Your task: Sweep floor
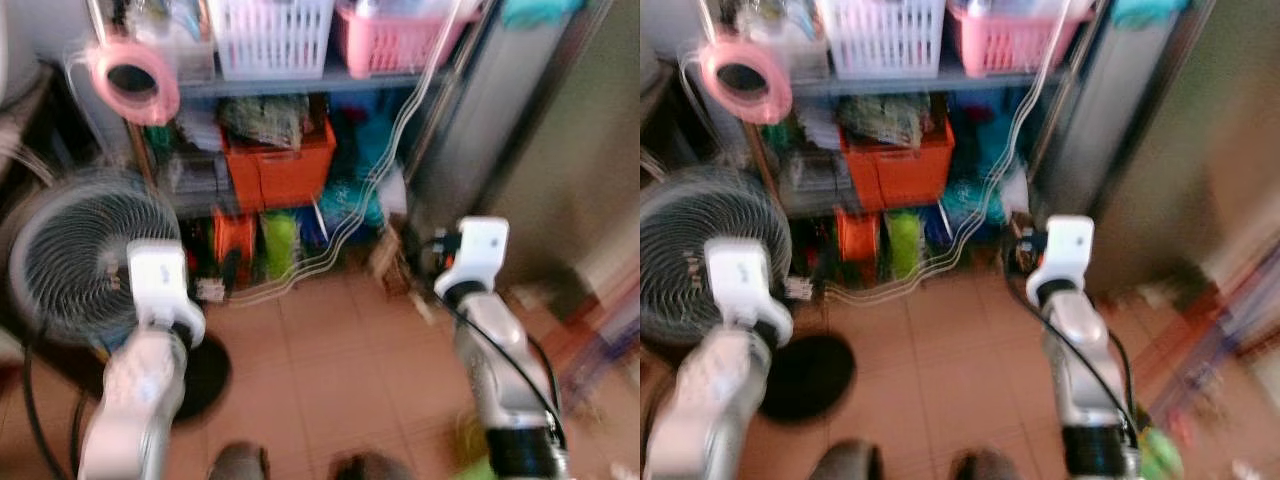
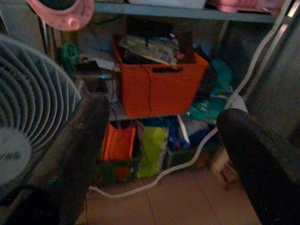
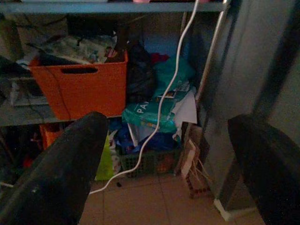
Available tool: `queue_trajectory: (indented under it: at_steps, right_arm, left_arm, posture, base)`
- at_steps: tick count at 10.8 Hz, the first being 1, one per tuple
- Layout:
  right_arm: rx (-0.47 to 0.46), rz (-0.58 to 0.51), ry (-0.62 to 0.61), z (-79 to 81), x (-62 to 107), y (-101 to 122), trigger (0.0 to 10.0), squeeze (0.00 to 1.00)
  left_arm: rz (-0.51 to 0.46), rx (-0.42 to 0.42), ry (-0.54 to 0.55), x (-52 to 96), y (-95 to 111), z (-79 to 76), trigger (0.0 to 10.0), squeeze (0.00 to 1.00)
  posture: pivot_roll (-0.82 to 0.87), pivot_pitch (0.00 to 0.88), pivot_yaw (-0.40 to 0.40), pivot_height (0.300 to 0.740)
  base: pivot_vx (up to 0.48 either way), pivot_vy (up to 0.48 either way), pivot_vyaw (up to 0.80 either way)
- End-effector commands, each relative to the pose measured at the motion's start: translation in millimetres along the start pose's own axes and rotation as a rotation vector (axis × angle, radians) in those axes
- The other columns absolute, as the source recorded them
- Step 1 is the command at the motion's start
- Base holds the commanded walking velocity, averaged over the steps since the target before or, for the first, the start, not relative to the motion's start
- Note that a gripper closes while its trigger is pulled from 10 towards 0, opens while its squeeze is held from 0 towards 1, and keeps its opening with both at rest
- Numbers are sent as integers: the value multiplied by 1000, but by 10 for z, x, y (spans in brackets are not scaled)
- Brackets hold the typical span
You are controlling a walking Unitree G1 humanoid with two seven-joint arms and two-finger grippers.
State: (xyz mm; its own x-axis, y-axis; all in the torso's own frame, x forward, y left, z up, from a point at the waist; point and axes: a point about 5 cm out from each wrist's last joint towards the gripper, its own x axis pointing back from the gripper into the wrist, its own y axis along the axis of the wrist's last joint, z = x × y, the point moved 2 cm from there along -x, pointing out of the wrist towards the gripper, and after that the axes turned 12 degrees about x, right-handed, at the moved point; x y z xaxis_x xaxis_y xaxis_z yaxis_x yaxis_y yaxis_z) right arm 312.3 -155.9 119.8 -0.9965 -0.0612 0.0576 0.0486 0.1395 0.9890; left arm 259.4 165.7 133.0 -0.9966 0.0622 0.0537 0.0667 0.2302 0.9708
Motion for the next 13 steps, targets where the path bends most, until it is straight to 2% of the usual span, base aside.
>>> queue_trajectory:
  at_steps: [1,4,5,6,8,10,11,13]
  right_arm:
    - [-9,-7,-27,-46,4,26,10000,0]
    - [-28,-13,-20,-8,30,19,10000,0]
    - [-34,-11,-19,-10,21,11,10000,0]
    - [-23,-15,-17,-12,-13,28,10000,0]
    - [-1,-49,-19,-13,-62,140,10000,0]
    - [-4,-35,-9,76,17,87,10000,0]
    - [-15,-13,-19,64,44,11,10000,0]
    - [-31,10,-42,-1,81,-77,10000,0]
  left_arm:
    - [-2,0,0,-4,13,3,10000,0]
    - [-38,8,-7,-81,72,-25,10000,0]
    - [-40,52,4,-93,82,-12,10000,0]
    - [-22,136,24,-114,106,-18,10000,0]
    - [-111,96,-57,-193,372,-152,10000,0]
    - [-84,95,-51,-109,250,-181,10000,0]
    - [-83,53,-52,-91,193,-200,10000,0]
    - [-58,40,-39,-65,115,-127,10000,0]
  posture:
    - [21,24,-61,740]
    - [15,13,-55,740]
    - [15,9,-54,740]
    - [15,15,-53,740]
    - [-4,65,-22,740]
    - [-15,49,-25,740]
    - [-5,26,-36,740]
    - [-3,3,-32,740]
  base:
    - [-277,0,0]
    - [-92,0,0]
    - [0,0,0]
    - [0,0,0]
    - [0,0,-800]
    - [0,0,-800]
    - [0,0,-800]
    - [0,0,-800]
